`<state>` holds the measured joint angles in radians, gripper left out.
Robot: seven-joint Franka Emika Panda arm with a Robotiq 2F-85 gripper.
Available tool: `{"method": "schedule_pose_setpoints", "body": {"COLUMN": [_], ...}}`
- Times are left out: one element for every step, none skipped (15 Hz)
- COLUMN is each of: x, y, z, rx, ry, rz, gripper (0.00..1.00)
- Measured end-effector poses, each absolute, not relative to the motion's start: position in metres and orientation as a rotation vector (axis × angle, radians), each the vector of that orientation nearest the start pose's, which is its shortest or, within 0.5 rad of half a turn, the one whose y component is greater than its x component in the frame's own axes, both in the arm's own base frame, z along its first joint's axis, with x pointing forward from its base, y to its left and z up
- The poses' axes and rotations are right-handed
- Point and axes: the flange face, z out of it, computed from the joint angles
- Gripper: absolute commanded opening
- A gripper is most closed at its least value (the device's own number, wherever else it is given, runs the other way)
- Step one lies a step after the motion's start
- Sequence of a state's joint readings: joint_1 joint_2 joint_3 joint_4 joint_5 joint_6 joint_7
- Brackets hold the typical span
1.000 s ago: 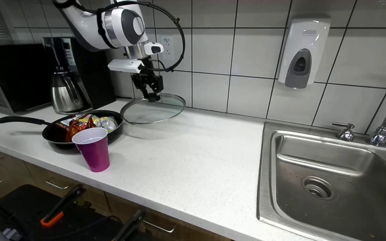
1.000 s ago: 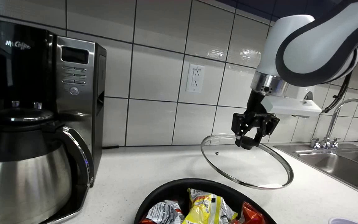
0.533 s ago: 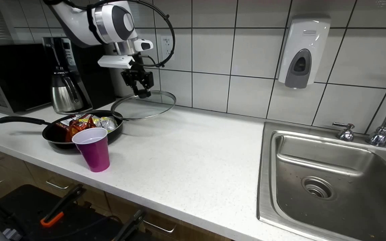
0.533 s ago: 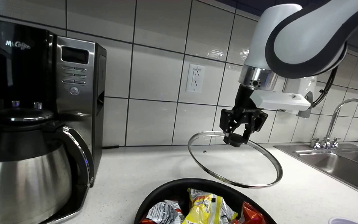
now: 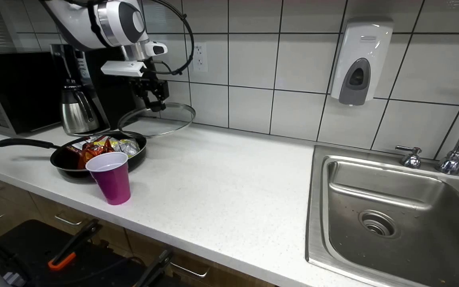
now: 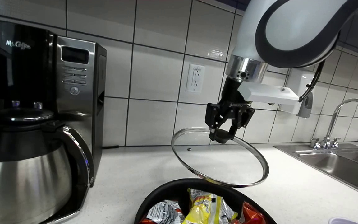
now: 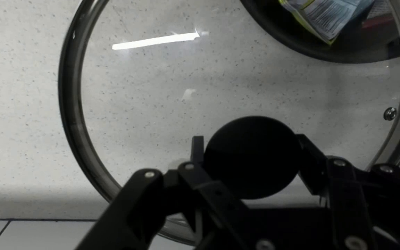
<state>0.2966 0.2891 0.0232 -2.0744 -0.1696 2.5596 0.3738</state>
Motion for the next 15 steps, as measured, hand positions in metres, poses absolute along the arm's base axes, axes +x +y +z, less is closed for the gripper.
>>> {"method": "schedule_pose_setpoints", "body": {"x": [0.572, 0.571, 0.57, 0.569, 0.567, 0.566, 0.564, 0.562, 0.56, 0.557, 0.555, 0.553, 0.55, 0.548, 0.546], "y": [0.198, 0.203, 0.209, 0.213, 0.218, 0.222, 0.226, 0.231, 0.236, 0.241, 0.246, 0.251, 0.255, 0.259, 0.264], "z": [0.31, 0.312, 0.313, 0.313, 0.314, 0.314, 0.314, 0.314, 0.314, 0.314, 0.314, 0.314, 0.314, 0.314, 0.315], "rx": [-3.145, -3.142, -3.139, -3.136, -3.133, -3.131, -3.129, -3.127, -3.124, -3.122, -3.12, -3.118, -3.115, -3.113, -3.11], "ry": [-0.136, -0.149, -0.162, -0.174, -0.186, -0.196, -0.208, -0.221, -0.234, -0.248, -0.262, -0.275, -0.287, -0.3, -0.312], "rz": [-0.345, -0.345, -0.344, -0.343, -0.343, -0.34, -0.336, -0.333, -0.329, -0.325, -0.321, -0.317, -0.314, -0.312, -0.31], "gripper": [0.39, 0.39, 0.39, 0.39, 0.39, 0.39, 0.39, 0.39, 0.39, 0.39, 0.39, 0.39, 0.39, 0.39, 0.39]}}
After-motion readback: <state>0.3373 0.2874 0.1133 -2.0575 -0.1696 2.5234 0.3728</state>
